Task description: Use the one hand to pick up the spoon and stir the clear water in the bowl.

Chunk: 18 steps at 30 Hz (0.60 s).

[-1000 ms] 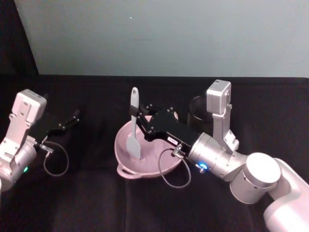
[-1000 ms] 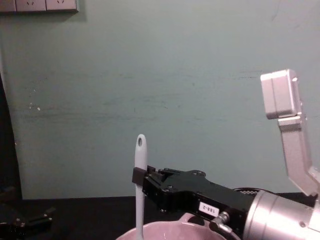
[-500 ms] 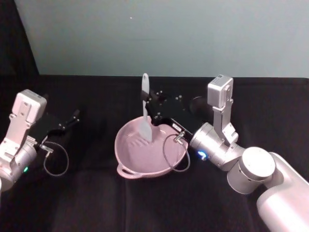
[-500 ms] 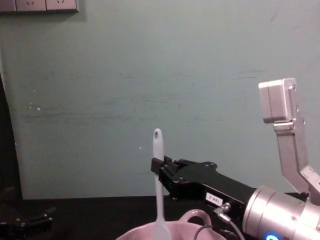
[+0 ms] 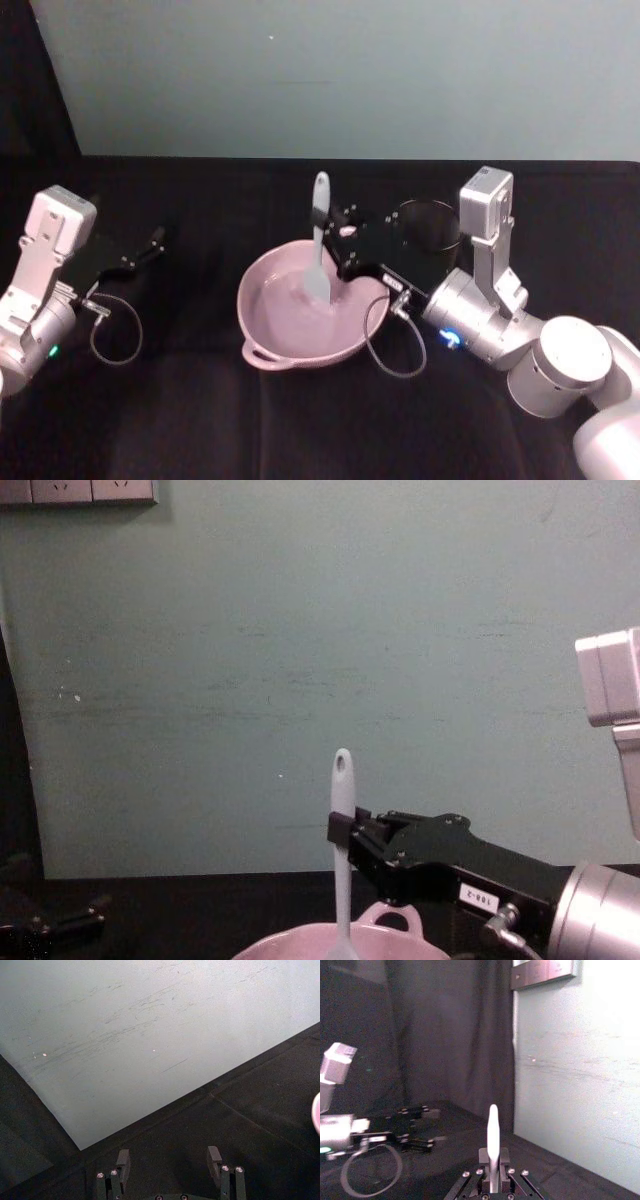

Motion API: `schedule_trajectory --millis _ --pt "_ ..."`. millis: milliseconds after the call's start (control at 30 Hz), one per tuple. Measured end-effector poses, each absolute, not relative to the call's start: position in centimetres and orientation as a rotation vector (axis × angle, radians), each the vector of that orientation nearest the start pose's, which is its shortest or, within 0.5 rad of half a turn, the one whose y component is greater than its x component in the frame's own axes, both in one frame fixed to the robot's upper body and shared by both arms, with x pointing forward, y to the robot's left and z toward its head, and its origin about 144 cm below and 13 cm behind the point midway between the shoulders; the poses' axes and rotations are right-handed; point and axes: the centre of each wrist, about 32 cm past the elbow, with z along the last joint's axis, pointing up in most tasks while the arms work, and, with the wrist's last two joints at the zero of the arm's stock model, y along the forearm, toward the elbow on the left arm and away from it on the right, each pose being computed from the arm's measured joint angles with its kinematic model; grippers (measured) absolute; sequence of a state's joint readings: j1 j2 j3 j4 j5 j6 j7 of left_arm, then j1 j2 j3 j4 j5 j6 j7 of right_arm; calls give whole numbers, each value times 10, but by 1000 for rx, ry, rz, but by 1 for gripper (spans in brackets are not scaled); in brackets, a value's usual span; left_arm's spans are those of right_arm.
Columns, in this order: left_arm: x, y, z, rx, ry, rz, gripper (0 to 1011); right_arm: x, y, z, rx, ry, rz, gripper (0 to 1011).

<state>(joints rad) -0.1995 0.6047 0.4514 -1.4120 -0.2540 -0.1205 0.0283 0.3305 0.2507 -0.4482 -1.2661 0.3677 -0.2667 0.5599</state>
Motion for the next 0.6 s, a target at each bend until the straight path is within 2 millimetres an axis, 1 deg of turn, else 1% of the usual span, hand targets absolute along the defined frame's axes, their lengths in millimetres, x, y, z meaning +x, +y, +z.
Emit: schedule_trajectory --millis 200,300,600 --pt "489 310 1140 304 -285 1248 1011 520 -192 1144 116 -121 -625 111" --pt "489 310 1140 304 -285 1248 1011 518 -186 1144 120 -115 -602 111" --pt "489 310 1140 304 -285 1248 1011 521 -167 1141 140 -114 -591 111"
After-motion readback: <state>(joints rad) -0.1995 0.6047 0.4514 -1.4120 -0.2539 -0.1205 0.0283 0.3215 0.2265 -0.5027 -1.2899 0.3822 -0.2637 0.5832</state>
